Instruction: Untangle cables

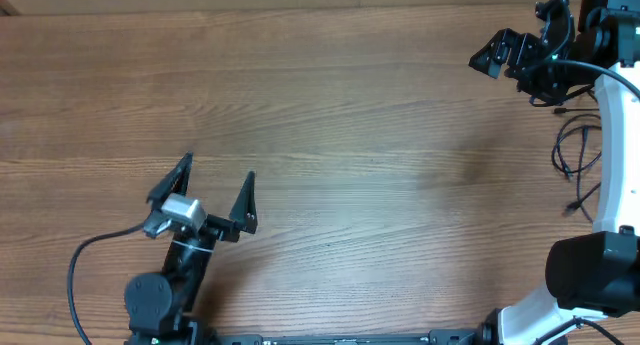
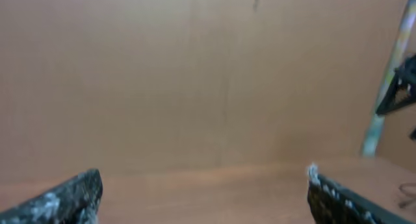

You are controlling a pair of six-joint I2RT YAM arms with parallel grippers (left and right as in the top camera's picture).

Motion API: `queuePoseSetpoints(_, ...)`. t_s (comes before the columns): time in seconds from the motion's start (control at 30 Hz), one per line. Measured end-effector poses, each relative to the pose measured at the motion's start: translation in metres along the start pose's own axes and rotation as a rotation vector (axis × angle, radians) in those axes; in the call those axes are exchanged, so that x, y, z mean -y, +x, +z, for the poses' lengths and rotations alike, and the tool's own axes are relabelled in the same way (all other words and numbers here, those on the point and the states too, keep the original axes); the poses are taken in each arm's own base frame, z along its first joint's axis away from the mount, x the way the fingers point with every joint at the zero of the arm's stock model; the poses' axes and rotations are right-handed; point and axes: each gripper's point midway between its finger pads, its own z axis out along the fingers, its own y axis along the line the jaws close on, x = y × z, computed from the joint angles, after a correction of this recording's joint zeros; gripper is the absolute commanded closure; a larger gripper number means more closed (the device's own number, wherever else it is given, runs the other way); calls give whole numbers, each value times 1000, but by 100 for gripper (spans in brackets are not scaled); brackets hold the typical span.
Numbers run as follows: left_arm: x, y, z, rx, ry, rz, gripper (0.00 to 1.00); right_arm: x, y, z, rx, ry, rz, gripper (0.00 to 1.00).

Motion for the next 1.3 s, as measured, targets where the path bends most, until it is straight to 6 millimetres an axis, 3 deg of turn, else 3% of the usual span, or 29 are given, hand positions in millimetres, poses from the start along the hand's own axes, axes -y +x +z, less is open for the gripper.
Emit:
queuePoseSetpoints(0.1, -12, 13, -15, 65, -49, 25, 0, 0, 0, 0, -1, 0, 0, 0)
queuePoseSetpoints(0.27, -29, 44, -26, -28, -130, 26, 0, 0, 0, 0, 0, 0, 0, 0)
queuePoseSetpoints(0.37, -41, 72, -35, -140, -188, 14, 0, 0, 0, 0, 0, 0, 0, 0)
queuePoseSetpoints(0.43, -47, 102, -43, -264, -222, -5, 0, 0, 0, 0, 0, 0, 0, 0)
queuePoseSetpoints(0.47, -48, 106, -45, -282, -231, -7, 0, 0, 0, 0, -1, 0, 1, 0)
queuePoseSetpoints(1.3, -49, 106, -45, -280, -234, -6, 0, 0, 0, 0, 0, 0, 0, 0)
